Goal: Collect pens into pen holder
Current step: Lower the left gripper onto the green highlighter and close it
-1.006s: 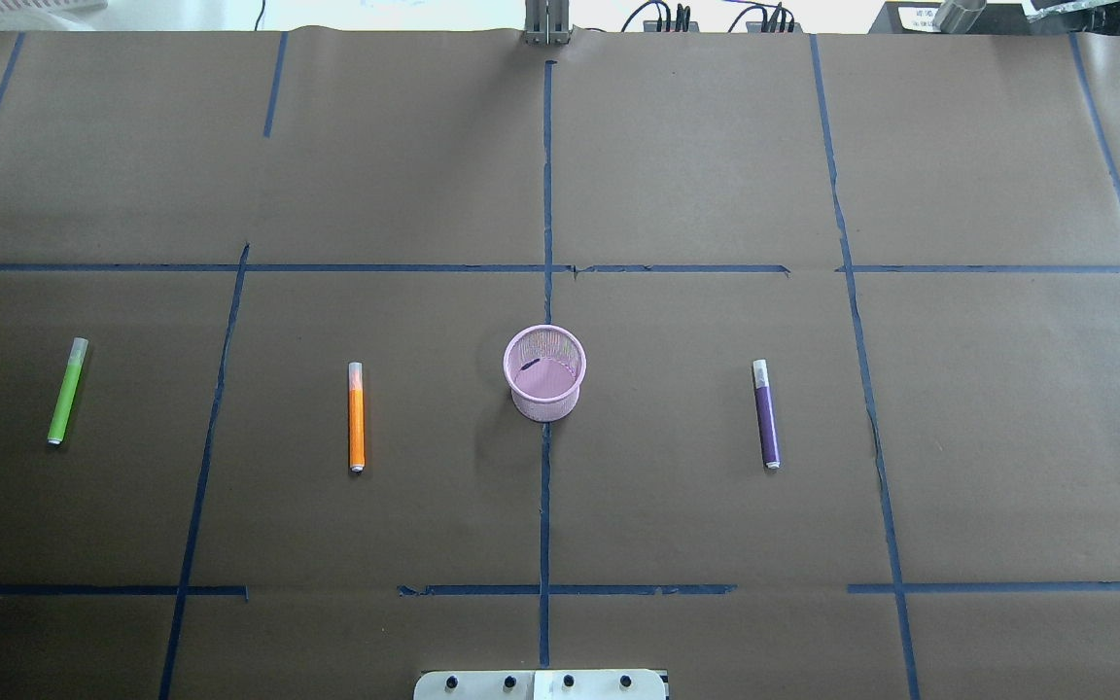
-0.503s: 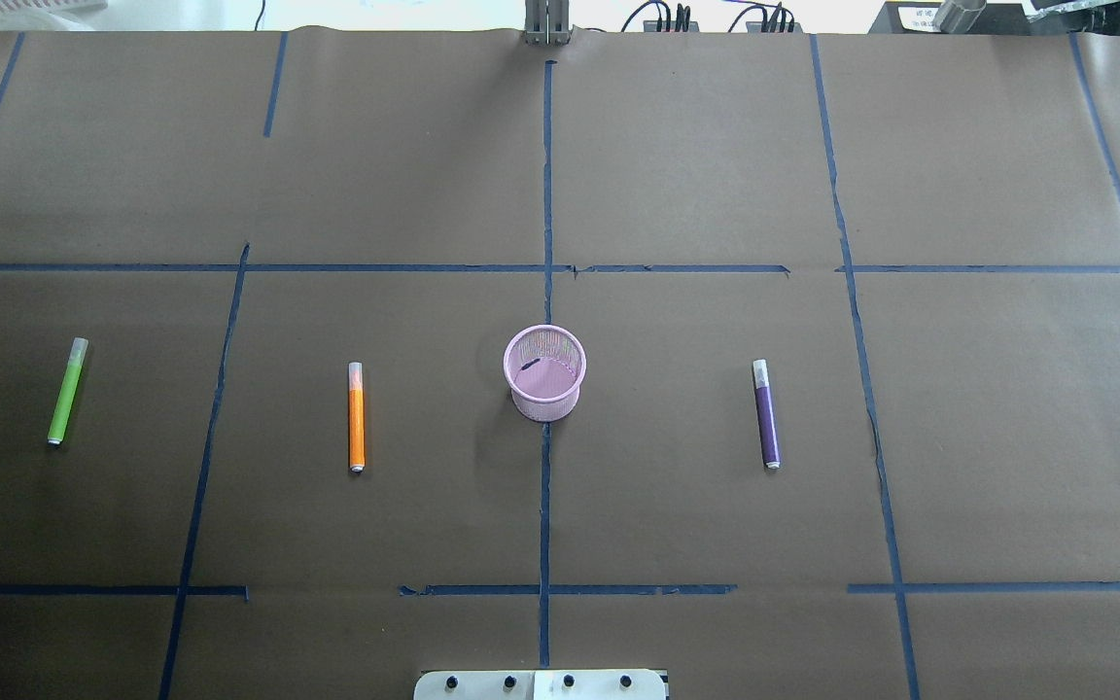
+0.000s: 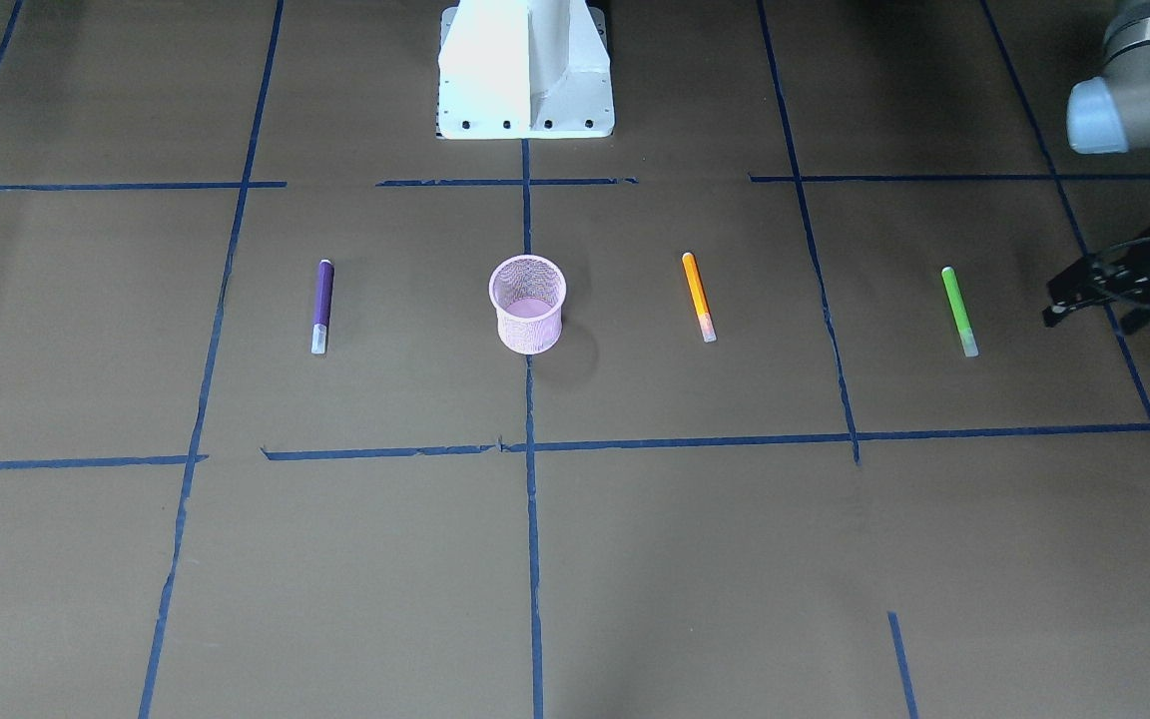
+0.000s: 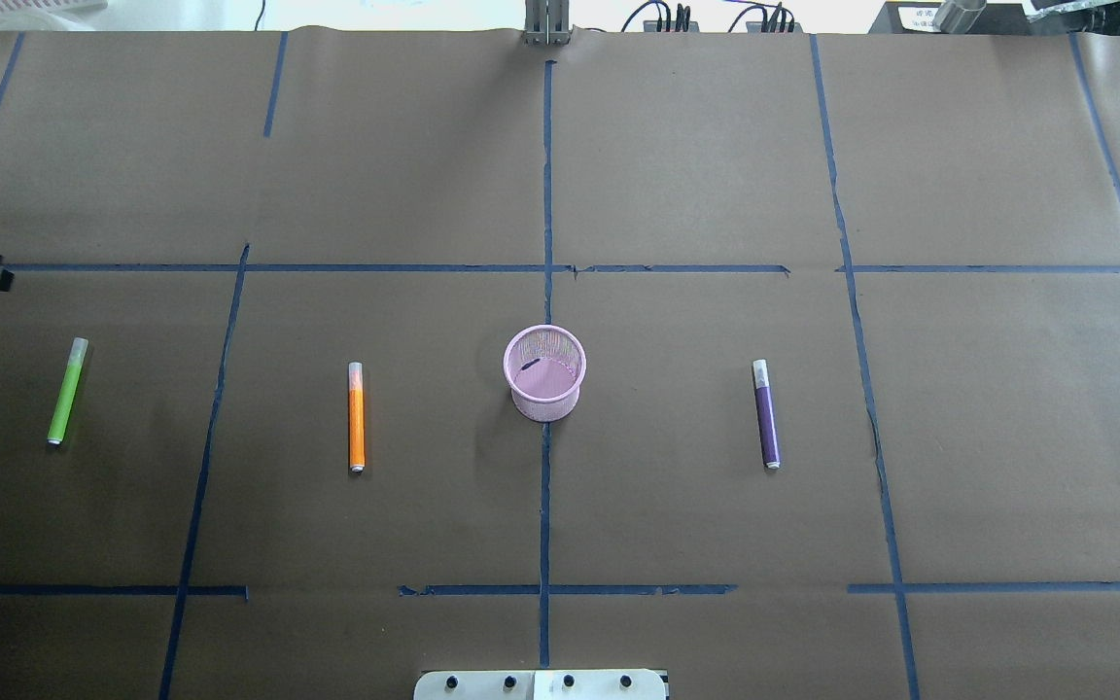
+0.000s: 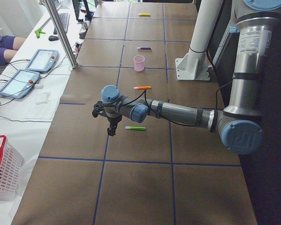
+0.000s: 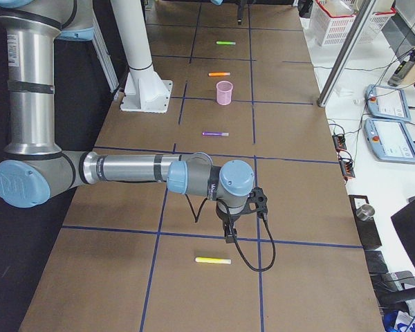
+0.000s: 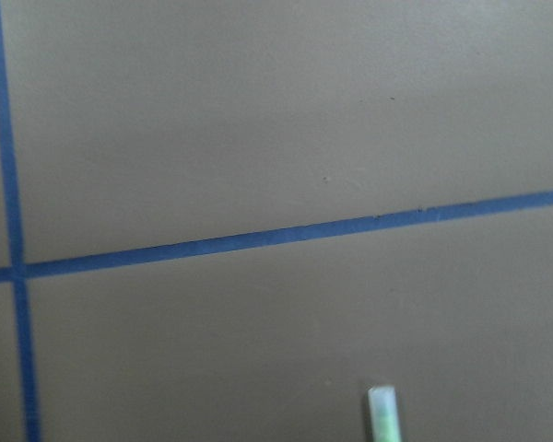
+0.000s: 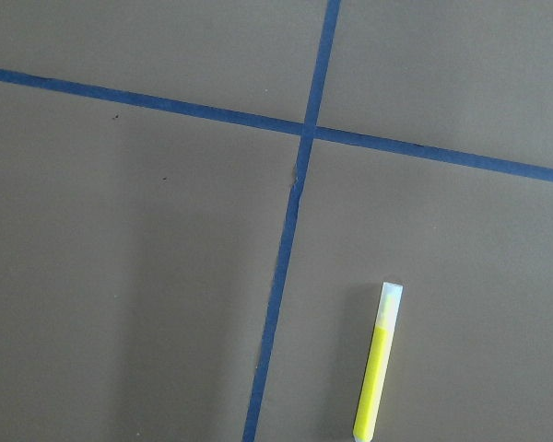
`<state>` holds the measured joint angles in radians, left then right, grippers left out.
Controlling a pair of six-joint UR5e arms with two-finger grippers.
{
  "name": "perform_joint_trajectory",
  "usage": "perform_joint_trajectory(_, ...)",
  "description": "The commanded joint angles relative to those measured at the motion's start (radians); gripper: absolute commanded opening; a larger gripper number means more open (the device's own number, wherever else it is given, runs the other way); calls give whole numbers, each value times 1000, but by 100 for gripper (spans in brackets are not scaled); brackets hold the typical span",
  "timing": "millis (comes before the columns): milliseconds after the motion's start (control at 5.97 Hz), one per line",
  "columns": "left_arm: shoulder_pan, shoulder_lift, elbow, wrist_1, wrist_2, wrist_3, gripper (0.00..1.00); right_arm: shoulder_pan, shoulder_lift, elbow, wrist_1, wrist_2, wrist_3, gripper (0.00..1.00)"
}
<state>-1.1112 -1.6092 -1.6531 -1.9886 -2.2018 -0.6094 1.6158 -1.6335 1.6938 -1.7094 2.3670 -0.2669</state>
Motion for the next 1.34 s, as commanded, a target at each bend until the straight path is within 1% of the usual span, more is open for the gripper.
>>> perform_joint_trajectory(0, 137, 0, 47, -126, 89, -183, 100, -2, 0, -3, 1, 0, 0, 100)
perform_joint_trajectory(335, 166, 0, 59, -128, 89, -188, 99, -2, -2, -5, 1, 0, 0, 100)
perform_joint_trajectory(503, 168, 0, 70, -128, 89, -185, 92, -2, -2, -5, 1, 0, 0, 100)
perform_joint_trajectory(838, 191, 0, 79, -128, 89, -184, 85, -2, -3, -6, 1, 0, 0, 100)
perform_joint_trajectory(1006, 192, 0, 82, -128, 89, -185, 72, -2, -3, -8, 1, 0, -2, 100)
perform_joint_trajectory(1173, 194, 0, 87, -128, 89, -184, 66, -2, -3, -8, 1, 0, -2, 100)
